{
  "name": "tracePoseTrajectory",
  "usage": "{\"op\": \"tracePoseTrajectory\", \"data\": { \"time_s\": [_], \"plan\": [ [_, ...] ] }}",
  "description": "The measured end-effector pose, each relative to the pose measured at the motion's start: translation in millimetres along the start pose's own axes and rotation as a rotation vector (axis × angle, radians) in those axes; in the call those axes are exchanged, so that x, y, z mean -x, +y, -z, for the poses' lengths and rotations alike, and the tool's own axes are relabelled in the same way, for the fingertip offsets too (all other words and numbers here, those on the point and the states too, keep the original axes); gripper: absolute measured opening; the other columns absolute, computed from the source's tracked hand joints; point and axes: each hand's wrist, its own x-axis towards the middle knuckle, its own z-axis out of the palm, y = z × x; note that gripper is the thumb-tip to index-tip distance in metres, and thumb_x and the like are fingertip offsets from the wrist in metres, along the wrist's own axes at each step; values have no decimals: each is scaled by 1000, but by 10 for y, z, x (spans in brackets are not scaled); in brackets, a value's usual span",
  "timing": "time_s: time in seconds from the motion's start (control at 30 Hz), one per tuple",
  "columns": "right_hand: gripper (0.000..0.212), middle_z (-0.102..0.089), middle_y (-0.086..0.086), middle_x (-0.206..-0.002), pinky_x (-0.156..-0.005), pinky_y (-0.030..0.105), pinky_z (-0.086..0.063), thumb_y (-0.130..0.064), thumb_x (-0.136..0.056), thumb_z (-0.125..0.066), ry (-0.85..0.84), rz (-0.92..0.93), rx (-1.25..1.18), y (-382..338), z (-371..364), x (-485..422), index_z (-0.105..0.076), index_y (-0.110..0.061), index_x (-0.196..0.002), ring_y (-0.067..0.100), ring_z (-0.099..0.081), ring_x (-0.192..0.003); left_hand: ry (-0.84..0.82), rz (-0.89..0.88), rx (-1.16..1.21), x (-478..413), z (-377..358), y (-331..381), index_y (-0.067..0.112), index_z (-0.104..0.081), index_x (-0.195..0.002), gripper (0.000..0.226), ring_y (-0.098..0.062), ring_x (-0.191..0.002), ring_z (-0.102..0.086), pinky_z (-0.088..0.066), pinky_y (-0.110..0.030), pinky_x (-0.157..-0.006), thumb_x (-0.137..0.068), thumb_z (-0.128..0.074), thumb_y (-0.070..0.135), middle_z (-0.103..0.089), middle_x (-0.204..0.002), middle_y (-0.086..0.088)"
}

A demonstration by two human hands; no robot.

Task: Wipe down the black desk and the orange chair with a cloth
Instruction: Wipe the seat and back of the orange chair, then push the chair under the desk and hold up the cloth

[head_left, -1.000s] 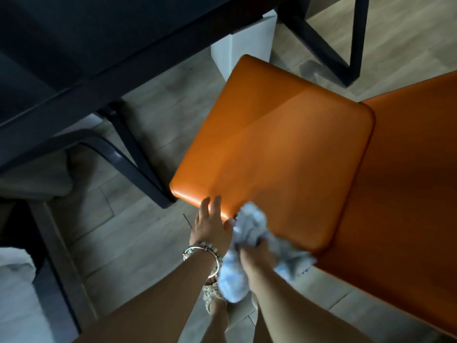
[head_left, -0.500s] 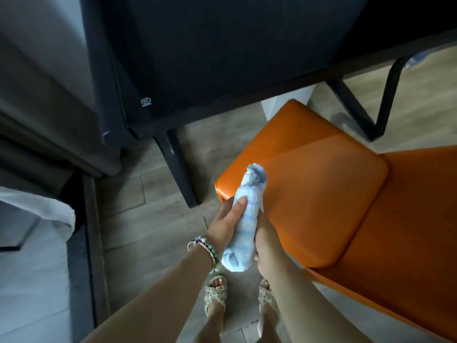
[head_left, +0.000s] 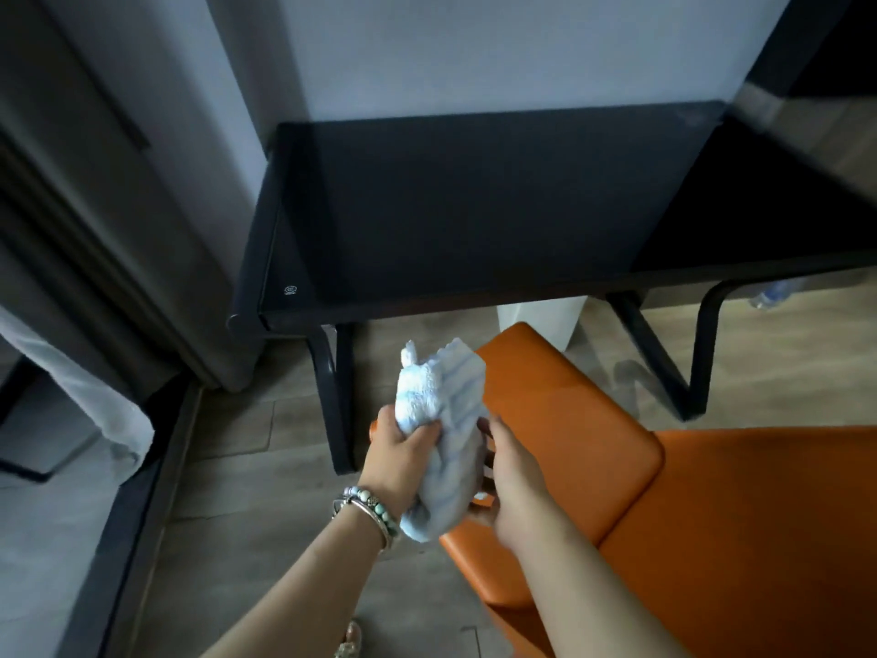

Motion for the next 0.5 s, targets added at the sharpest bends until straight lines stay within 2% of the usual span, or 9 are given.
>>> {"op": "tracePoseTrajectory", "data": {
  "time_s": [0.1, 0.23, 0.3, 0.4, 0.5],
  "plan": [
    [24, -67, 3, -81, -55, 28, -46, -38, -92, -49, -37, 33, 114, -141, 270, 229, -64, -20, -91, 20, -61, -69, 58, -38, 53, 306, -248, 50, 21, -51, -93, 33, -30, -97, -62, -50, -52, -87, -62, -60, 30, -62, -103, -16],
    [19, -66, 7, -87, -58, 32, -51, -28, -92, -46, -72, 74, 251, -225, 523, 513, -62, -20, -97, 24, -61, -71, 183, -116, 4, 607, -401, 114, 24, -51, -85, 18, -27, -87, -61, -51, -48, -82, -73, -63, 25, -61, -96, -13],
    [20, -65, 9, -87, -56, 31, -49, -25, -93, -45, -86, 90, 291, -238, 644, 636, -61, -16, -101, 24, -61, -66, 224, -141, -37, 716, -441, 141, 26, -51, -84, 18, -21, -83, -60, -50, -41, -75, -72, -63, 30, -61, -94, -10],
    [19, -63, 10, -77, -49, 25, -42, -18, -91, -45, -73, 143, 325, -248, 840, 769, -62, -10, -95, 21, -56, -56, 237, -169, -83, 911, -526, 175, 29, -50, -83, 17, -13, -76, -58, -43, -26, -61, -72, -64, 31, -62, -88, -3],
    [14, -62, 5, -77, -51, 24, -42, -19, -92, -46, -10, 160, 344, -194, 1012, 864, -59, -17, -87, 18, -57, -60, 211, -160, -116, 1123, -593, 140, 29, -51, -97, 29, -8, -75, -58, -41, -21, -58, -73, -65, 28, -61, -85, 5]
  ]
}}
